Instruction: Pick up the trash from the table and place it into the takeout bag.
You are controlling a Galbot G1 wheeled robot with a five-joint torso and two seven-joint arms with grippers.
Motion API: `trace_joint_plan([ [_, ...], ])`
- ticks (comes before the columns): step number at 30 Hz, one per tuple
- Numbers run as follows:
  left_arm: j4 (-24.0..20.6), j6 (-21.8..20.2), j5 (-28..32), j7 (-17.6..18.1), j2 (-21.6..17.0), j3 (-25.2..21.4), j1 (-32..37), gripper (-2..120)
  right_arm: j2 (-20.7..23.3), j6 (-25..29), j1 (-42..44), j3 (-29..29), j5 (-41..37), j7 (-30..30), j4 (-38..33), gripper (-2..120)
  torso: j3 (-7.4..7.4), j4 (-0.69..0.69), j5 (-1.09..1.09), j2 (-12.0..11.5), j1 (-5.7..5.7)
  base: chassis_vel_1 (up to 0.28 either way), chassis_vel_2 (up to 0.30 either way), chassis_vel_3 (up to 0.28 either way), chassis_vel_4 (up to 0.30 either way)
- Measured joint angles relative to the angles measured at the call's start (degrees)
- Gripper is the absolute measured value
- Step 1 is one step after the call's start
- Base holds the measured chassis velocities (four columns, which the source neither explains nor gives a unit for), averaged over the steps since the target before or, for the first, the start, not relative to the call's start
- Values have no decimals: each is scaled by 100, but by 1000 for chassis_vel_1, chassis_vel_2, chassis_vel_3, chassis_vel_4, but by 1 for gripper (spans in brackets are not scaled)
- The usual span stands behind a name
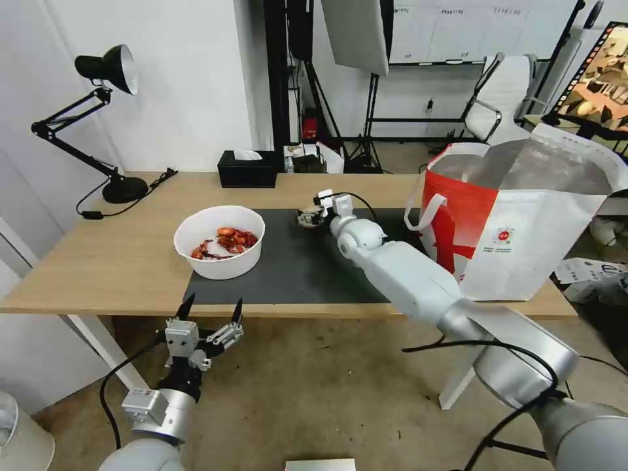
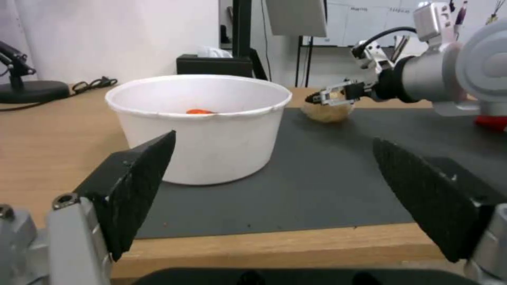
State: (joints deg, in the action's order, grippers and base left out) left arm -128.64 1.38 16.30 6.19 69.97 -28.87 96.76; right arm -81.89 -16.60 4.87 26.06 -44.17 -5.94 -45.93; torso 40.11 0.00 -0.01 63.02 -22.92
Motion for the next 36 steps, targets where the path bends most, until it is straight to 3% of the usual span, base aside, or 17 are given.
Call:
trace_joint_plan([
  [9, 11, 81, 15, 1, 37, 29, 38, 100, -204, -382, -96, -18, 156, -43, 205, 96, 0, 0, 1, 1, 0, 0, 0, 0, 0],
  [16, 24, 87, 41, 1, 16, 32, 40, 100, -227, -860, -141, -59, 159, -124, 231, 66, 0, 0, 1, 1, 0, 0, 0, 0, 0],
  [27, 39, 90, 48, 2, 9, 41, 22, 100, -72, -925, -80, -115, 105, -190, -4, 30, 0, 0, 1, 1, 0, 0, 0, 0, 0],
  [29, 35, 90, 50, 3, 8, 41, 28, 100, 77, -911, 25, -185, 20, -348, -405, 22, 0, 1, 1, 0, 0, 0, 0, 0, 0],
  [31, 0, 91, 54, 6, -9, 25, 46, 100, 440, -827, 245, -295, -4, -754, -1316, 13, 0, 3, 2, 1, 0, 0, 0, 0, 0],
  [32, 0, 91, 54, 6, -9, 25, 46, 100, 440, -827, 245, -295, -4, -754, -1316, 13, 0, 3, 2, 1, 0, 0, 0, 0, 0],
  [35, -65, 93, 57, 8, -15, 10, 86, 100, 1093, -675, 702, -549, 168, -1625, -2951, 7, 0, -1, 3, 1, 0, 0, 0, 0, 0],
  [36, -65, 93, 57, 8, -15, 10, 86, 100, 1093, -675, 702, -549, 168, -1625, -2951, 7, 0, -1, 3, 1, 0, 0, 0, 0, 0],
])
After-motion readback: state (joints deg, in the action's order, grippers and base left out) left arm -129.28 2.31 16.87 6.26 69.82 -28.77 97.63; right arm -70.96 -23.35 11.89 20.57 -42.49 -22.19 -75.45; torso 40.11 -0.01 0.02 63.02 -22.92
